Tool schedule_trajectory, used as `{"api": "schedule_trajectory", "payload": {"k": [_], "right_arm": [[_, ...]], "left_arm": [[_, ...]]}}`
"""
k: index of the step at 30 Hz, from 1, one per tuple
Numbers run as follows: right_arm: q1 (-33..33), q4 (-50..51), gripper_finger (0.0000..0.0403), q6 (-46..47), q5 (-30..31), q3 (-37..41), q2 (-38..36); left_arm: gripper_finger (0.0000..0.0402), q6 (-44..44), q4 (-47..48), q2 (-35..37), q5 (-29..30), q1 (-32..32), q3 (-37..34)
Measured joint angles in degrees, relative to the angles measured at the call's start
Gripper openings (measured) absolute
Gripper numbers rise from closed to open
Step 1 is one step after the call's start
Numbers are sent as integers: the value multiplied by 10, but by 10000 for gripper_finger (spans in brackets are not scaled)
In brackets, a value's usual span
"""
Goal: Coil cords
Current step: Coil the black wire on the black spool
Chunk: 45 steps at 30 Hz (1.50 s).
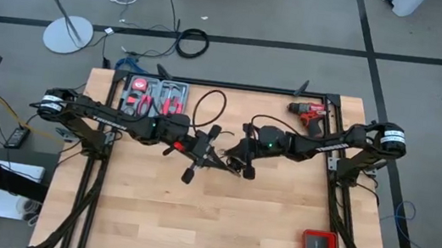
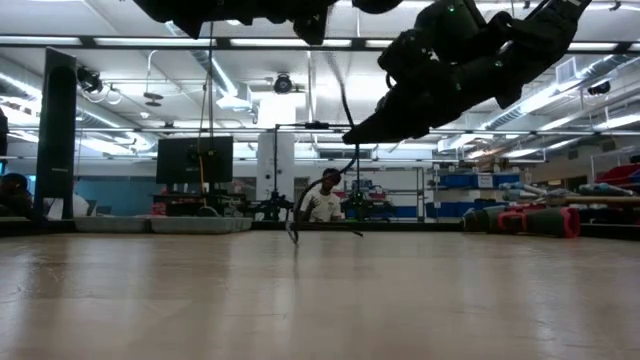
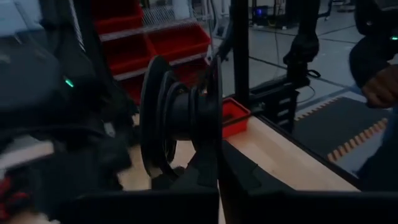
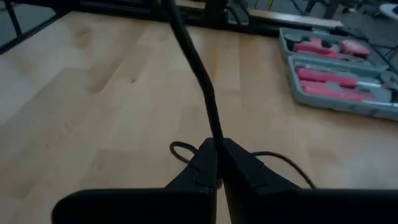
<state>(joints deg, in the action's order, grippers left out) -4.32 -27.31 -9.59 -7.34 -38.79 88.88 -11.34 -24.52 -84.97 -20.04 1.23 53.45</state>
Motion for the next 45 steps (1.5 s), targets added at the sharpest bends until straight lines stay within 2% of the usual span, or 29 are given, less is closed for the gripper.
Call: {"api": "schedule_trajectory", "payload": {"k": [7, 10, 13, 19, 25, 36, 45], "right_arm": [[24, 59, 9, 21, 4, 0, 0], [32, 97, 9, 27, 25, 0, -4], [41, 141, 9, 33, 37, 0, -21], [64, 249, 9, 36, 71, 1, -87], [81, 315, 9, 13, 97, 1, -141], [104, 362, 9, -21, 110, 1, -209], [110, 269, 9, -88, 108, 1, -256]], "left_arm": [[0, -17, -14, 0, 23, 0, 0], [0, 2, -4, 1, 23, 0, 0], [0, 11, 32, 12, 25, 2, 0], [0, 14, 126, 51, 72, 14, 0], [0, 55, 211, 63, 94, 14, 0], [0, 71, 295, 64, 152, 19, 0], [0, 101, 303, 62, 157, 19, 0]]}}
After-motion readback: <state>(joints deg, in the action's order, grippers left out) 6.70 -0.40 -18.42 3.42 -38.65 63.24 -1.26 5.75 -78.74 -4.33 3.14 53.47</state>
